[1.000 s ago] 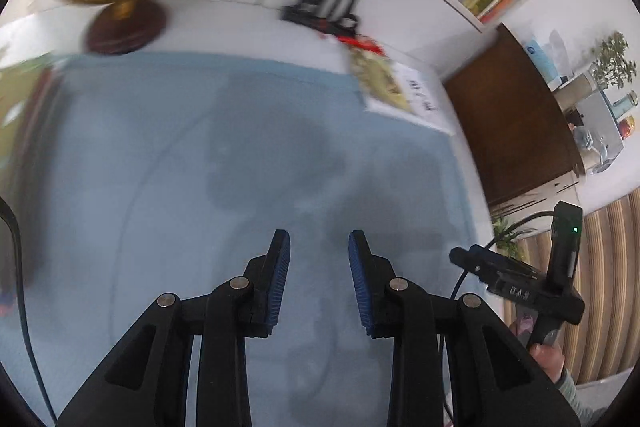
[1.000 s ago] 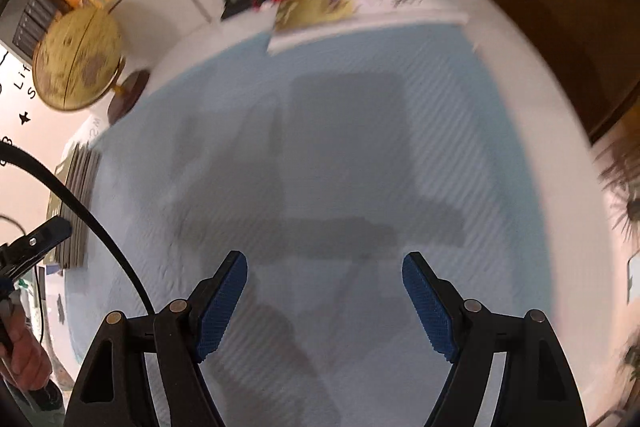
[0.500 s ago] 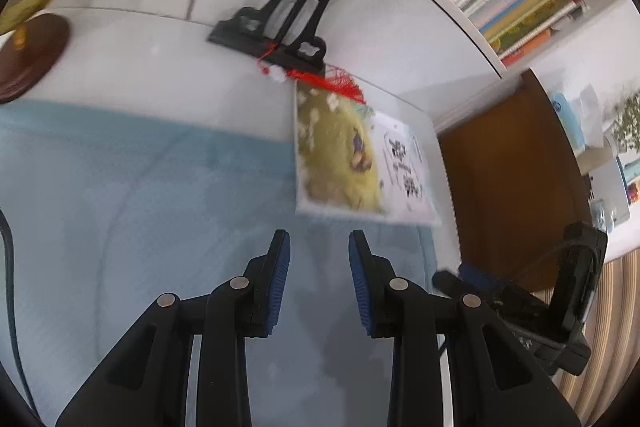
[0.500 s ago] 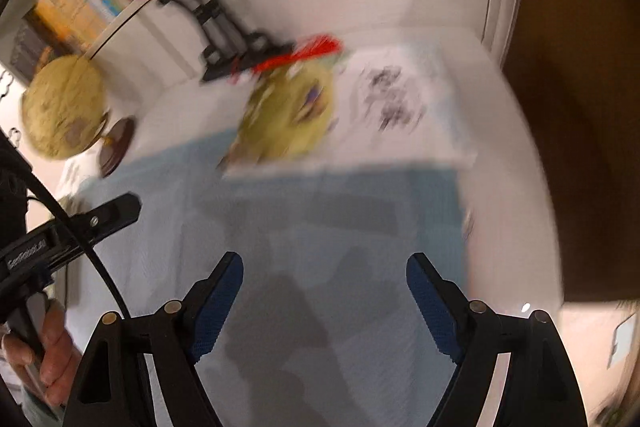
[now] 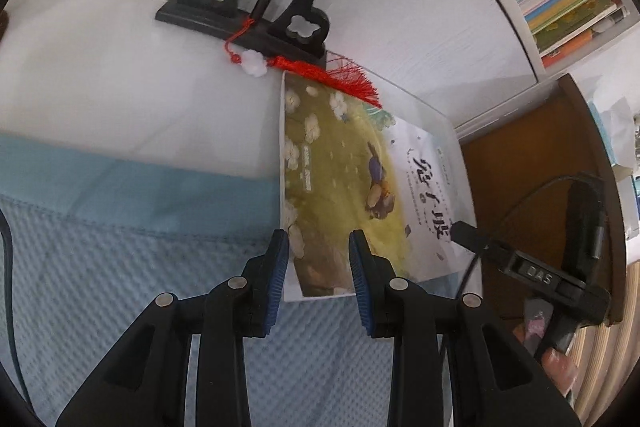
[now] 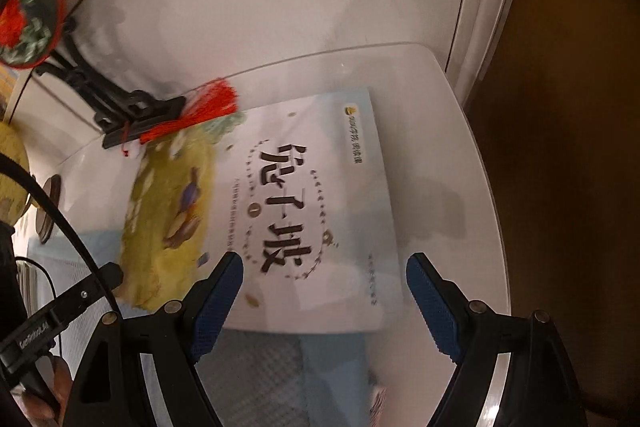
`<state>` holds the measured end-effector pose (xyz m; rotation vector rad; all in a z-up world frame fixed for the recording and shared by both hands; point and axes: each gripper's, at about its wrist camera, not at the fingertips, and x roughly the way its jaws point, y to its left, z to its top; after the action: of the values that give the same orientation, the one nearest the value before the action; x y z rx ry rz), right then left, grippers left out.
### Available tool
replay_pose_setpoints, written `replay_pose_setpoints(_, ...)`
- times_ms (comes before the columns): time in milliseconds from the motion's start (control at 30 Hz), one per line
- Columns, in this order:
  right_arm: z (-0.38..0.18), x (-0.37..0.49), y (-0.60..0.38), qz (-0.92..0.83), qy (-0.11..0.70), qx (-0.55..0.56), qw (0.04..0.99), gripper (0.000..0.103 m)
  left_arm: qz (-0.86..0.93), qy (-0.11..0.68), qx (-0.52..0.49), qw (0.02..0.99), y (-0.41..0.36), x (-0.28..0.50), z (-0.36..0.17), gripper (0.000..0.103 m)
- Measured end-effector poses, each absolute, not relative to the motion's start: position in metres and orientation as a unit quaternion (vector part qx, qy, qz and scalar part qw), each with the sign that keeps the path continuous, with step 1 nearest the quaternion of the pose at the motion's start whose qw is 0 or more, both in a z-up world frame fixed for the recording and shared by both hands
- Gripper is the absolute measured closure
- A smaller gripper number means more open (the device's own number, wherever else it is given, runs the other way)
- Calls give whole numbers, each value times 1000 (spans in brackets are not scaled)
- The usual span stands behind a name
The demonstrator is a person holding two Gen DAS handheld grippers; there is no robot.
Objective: Organize books
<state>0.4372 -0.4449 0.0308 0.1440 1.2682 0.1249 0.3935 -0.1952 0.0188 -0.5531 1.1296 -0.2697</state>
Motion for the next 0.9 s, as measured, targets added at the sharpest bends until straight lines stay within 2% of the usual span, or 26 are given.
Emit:
replay_pose_setpoints(300,16,450,-453,65,608,82,787,21,-132,527,-243,803,-196,395,10,74)
replay_pose_setpoints(533,30,440,-447,94,604,81,787,19,-134,523,-249,804,-192,381,13,74)
replay_pose_setpoints(800,61,373,-394,158,601,19,783,18,-106,538,-254,797,-160,296,25,74)
replay_pose_setpoints(900,57,335,-365,186,606,-23,773,11,-90,561,-230,790,-159,240,24,74)
